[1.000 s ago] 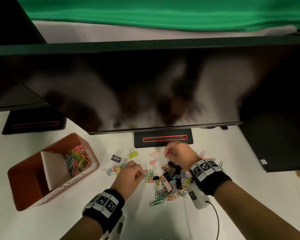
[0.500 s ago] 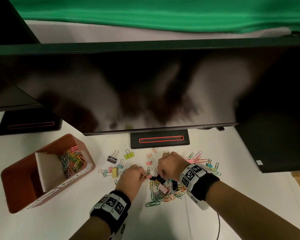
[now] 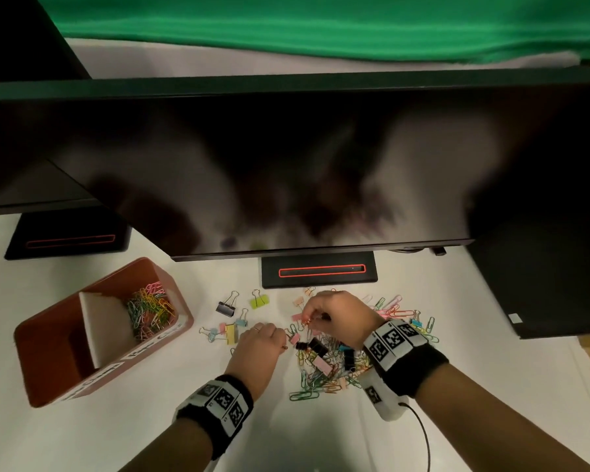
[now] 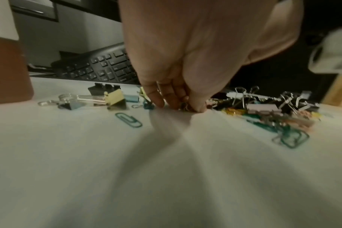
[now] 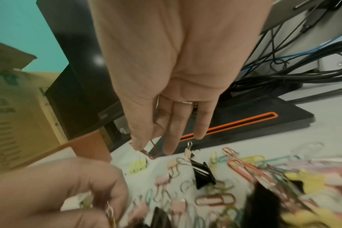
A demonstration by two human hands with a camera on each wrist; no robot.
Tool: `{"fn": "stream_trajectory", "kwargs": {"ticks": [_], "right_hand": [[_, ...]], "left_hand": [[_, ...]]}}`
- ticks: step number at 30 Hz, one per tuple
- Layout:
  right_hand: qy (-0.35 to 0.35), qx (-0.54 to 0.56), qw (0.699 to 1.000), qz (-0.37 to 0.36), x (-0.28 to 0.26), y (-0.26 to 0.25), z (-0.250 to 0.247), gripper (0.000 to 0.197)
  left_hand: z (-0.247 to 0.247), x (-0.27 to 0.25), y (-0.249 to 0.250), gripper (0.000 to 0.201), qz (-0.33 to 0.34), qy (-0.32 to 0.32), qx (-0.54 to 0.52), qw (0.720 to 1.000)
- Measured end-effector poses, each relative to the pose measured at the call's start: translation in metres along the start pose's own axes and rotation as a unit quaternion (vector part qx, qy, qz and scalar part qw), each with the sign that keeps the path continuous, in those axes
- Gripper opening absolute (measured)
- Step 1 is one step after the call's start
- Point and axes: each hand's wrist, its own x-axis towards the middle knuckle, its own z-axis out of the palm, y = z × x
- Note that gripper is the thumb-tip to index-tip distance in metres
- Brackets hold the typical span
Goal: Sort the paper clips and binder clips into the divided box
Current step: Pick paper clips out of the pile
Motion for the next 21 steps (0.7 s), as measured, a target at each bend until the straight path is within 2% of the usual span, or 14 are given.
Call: {"fn": "stream_trajectory", "kwargs": {"ticks": [2,4,8,13,17,21], "right_hand": [[0.016,0.019,1.0,-0.016,-0.001,-0.005,-0.001,0.012],[0.026,0.023,0.999,-0.024,0.001,-0.013,-0.002,0.013],[0.063,0.036,0.996,-0.052,0.016,-0.044,-0.003,0.013],[0.07,0.059,0.991,-0.099,0.064,-0.116,0.007,0.01],[0.059,0.092,0.989,-0.102,0.109,-0.175,0.036,0.022],[0.022,0.111,0.992,-0.064,0.129,-0.202,0.065,0.043]], "left_hand": [[-0.004,-0.006,-0.001,0.015,0.011,0.011,-0.057,0.998],[-0.013,-0.012,-0.006,0.002,-0.022,0.036,-0.123,0.992],[-0.058,-0.04,-0.025,0.005,-0.071,0.137,-0.226,0.962],[-0.114,-0.083,-0.094,0.007,-0.17,0.254,-0.226,0.925],[-0.128,-0.098,-0.135,0.007,-0.259,0.252,-0.235,0.903],[-0.122,-0.095,-0.146,0.023,-0.278,0.203,-0.236,0.909]]}}
